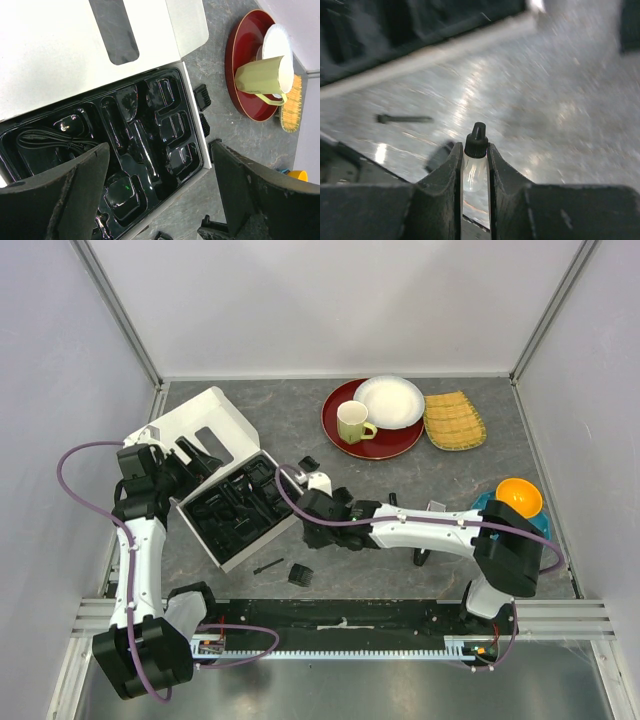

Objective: Sort the hair-cutting tools

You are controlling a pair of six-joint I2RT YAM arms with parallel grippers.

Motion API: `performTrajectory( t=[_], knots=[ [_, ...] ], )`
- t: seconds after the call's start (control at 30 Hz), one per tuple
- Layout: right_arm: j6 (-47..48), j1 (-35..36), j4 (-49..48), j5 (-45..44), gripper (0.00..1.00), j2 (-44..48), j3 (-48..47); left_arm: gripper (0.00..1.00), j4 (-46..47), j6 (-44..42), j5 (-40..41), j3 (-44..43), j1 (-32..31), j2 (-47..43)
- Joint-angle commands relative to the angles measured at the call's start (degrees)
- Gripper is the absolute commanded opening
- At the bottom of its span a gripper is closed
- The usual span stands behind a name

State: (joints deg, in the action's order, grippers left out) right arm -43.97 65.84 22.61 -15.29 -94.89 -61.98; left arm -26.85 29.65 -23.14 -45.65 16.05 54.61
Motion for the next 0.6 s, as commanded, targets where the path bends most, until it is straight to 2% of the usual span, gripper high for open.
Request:
performTrajectory(
  t=[0.0, 0.23, 0.27, 0.57],
  knots=[
    [8.36, 0.51, -8.01, 2.01, 0.18, -2.39, -7.89, 0.89, 1.62, -0.03, -1.83, 0.3, 0.47, -0.2],
    [14.08, 1.65, -22.16, 11.76, 0.18, -9.07, -13.6, 0.89, 0.93, 0.06, 0.37, 0.21, 0.47, 0.15],
    [14.78, 1.92, -26.87, 12.64, 0.18, -10.65, -13.96, 0.89, 0.84, 0.06, 0.55, 0.12, 0.38, 0.15],
    [18.3, 5.87, -36.05, 16.61, 0.19, -18.83, -20.46, 0.88, 0.48, 0.15, 2.48, 0.03, 0.65, 0.32]
  ],
)
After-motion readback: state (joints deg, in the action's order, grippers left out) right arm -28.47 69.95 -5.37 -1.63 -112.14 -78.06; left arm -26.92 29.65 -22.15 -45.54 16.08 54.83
